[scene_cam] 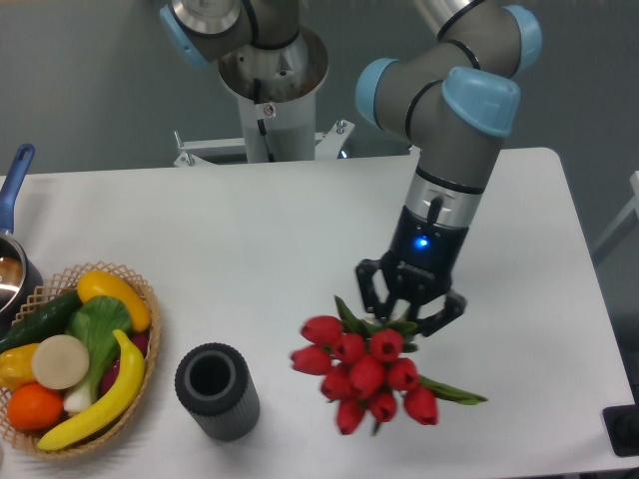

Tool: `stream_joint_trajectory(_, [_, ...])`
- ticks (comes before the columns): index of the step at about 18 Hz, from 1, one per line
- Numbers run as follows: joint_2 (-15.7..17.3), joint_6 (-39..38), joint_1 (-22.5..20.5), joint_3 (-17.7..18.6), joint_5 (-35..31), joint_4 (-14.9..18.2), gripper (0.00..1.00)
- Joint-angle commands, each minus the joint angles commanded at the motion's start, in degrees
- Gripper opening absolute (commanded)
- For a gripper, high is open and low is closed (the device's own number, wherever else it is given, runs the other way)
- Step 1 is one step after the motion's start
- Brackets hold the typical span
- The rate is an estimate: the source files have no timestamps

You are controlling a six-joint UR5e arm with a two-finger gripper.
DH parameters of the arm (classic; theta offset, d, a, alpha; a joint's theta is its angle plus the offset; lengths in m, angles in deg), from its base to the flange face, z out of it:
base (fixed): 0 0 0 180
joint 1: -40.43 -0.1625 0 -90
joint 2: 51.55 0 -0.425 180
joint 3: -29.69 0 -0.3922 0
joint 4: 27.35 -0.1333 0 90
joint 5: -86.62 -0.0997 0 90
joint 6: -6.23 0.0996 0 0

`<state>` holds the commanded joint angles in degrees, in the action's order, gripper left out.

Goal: Insert the flowers into the vase
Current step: 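Carry the red tulip bunch with the gripper toward the grey vase, then lower the tulip stems into the grey vase opening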

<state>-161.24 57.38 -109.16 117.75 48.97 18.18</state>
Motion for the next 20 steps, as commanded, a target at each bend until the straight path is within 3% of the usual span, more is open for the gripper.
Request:
stream_joint_trajectory(5, [0.35,-2.2,2.1,-2.72,7.23,-0.17,0.0])
stream_joint_trajectory(12, [-2.28,-2.29,4.48,-3.96,19.88,-3.69,0.0])
stream_joint_trajectory(17, [-3.51,-2.2,5.27,-4.39,22.79,-3.69,0.0])
stream_joint_trajectory(20, [-6.41,-2.29,6.68,-7.55,23.06,-3.69,0.0])
